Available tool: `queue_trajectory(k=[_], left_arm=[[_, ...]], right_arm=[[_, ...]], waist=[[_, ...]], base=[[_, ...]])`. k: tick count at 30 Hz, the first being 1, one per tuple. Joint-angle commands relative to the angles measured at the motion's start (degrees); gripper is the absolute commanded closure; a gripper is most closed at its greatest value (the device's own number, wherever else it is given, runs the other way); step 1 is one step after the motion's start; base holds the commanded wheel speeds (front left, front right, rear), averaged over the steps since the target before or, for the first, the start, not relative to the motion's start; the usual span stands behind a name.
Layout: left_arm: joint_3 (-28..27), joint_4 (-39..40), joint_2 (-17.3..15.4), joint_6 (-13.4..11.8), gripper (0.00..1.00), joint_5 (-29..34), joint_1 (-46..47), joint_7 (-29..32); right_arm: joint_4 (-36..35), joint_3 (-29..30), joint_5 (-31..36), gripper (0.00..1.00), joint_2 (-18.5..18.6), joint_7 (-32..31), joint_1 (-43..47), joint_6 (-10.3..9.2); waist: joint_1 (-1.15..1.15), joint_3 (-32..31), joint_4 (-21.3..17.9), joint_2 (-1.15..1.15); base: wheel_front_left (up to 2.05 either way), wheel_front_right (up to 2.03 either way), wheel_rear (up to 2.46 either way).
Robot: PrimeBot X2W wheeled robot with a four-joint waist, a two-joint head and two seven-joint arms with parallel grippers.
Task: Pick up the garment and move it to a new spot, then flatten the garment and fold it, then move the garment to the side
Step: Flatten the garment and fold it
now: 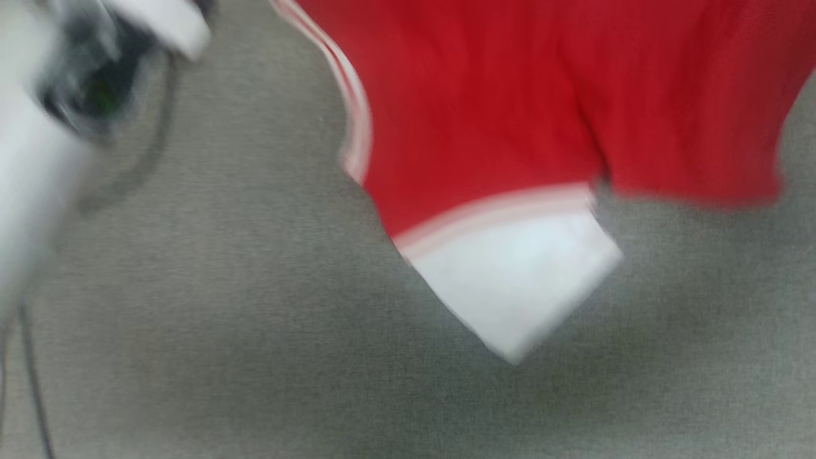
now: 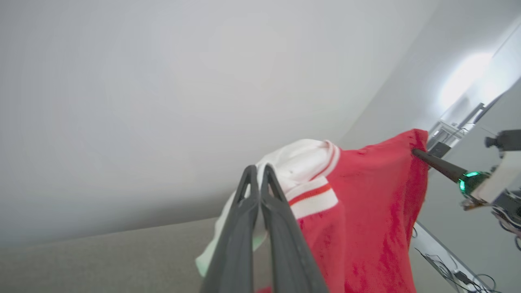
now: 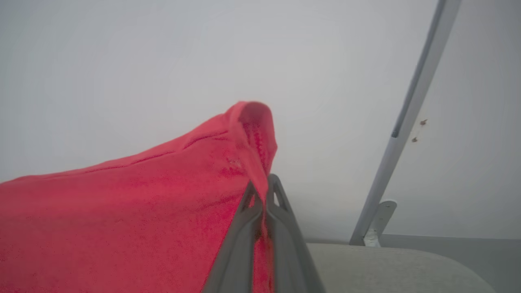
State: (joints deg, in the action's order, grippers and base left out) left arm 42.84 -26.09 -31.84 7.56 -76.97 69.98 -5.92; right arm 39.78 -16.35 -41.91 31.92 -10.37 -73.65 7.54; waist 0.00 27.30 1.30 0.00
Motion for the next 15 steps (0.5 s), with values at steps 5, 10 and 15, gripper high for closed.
queue_trajectory(k=[5, 10, 15], left_arm=[[-1.14, -13.55, 2.92, -0.16, 1.0, 2.93, 16.48, 1.33], [-3.1, -22.46, 4.52, -0.18, 1.0, 4.33, 27.98, -1.97], [-5.57, -22.5, 5.34, -0.18, 1.0, -0.09, 29.27, -4.82]], right_arm=[[7.03, 4.05, 4.24, 1.0, -0.92, 4.76, -10.88, -0.13], [13.09, 6.41, 7.88, 1.0, -2.57, 9.01, -18.59, -0.15], [17.0, 6.03, 9.03, 1.0, -3.65, 10.49, -20.36, -0.18]], waist=[[0.0, 4.88, -2.06, 0.0], [0.0, 5.04, -2.99, 0.0], [0.0, 4.07, -2.87, 0.0]], base=[[0.0, 0.0, 0.0], [0.0, 0.0, 0.0], [0.0, 0.0, 0.0]])
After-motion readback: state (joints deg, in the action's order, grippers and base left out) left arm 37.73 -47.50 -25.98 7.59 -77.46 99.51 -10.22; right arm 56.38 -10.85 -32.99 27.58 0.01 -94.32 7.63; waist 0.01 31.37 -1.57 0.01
